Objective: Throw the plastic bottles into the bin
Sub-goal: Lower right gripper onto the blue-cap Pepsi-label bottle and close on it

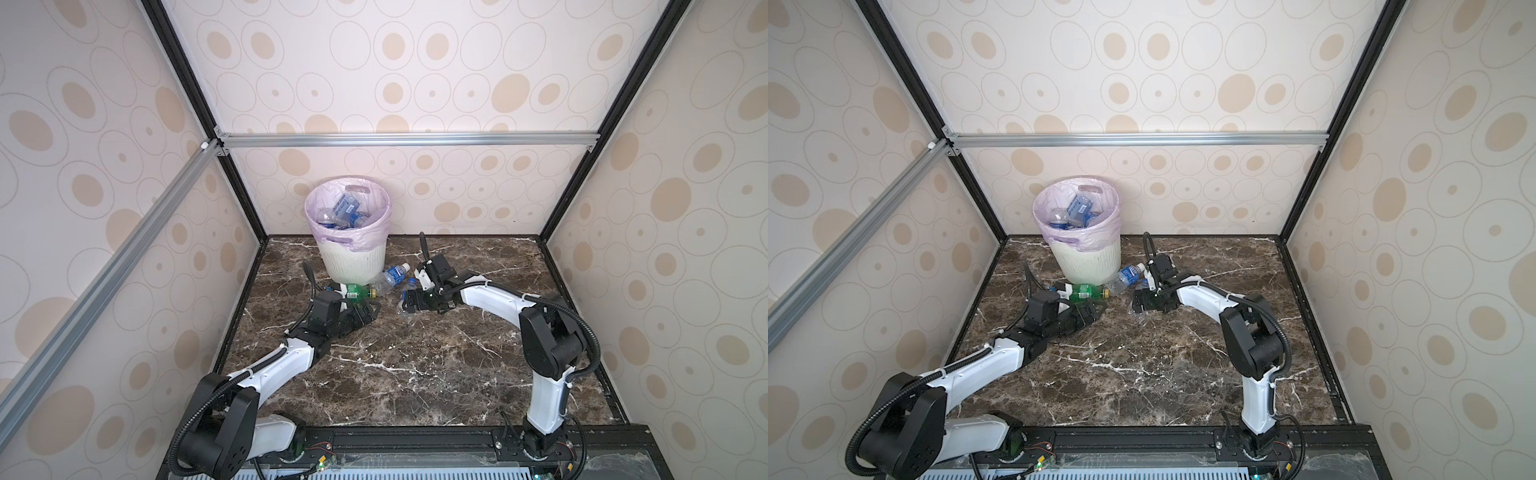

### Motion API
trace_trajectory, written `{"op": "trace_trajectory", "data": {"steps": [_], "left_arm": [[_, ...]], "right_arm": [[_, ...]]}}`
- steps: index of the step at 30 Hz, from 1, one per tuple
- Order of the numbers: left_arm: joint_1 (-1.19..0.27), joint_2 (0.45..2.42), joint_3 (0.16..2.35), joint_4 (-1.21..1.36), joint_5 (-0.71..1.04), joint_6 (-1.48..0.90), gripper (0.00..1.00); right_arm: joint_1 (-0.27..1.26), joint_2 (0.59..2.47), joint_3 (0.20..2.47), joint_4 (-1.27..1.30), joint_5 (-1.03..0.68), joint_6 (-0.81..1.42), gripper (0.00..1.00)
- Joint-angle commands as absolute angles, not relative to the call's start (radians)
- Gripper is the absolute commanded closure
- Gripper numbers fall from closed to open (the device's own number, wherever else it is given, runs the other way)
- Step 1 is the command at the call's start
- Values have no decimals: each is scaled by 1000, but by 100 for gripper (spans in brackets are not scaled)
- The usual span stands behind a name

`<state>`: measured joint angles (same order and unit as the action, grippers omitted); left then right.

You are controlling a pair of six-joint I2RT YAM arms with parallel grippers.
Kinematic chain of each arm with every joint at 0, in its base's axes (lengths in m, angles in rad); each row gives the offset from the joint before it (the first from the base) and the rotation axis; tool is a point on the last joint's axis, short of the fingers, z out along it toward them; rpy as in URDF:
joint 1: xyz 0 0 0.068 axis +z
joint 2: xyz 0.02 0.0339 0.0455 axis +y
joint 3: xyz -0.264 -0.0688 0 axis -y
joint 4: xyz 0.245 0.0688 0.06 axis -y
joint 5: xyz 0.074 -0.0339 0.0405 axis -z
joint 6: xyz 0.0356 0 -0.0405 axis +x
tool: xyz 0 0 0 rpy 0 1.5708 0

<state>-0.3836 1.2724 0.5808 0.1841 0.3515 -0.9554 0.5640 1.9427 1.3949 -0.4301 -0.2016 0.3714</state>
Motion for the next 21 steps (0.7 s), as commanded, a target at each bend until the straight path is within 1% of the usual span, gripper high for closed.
{"op": "trace_trajectory", "data": {"steps": [1,11,21], "left_arm": [[-386,1274,572,184,316,-982,1],[-386,1266,566,184,292,-976,1],[-385,1269,553,205,301,-993,1]], "right_arm": [[577,1979,1407,-449,-178,378,6],[602,2012,1458,-448,-192,437,9],[604,2006,1484,-439,-212,491,9]]}}
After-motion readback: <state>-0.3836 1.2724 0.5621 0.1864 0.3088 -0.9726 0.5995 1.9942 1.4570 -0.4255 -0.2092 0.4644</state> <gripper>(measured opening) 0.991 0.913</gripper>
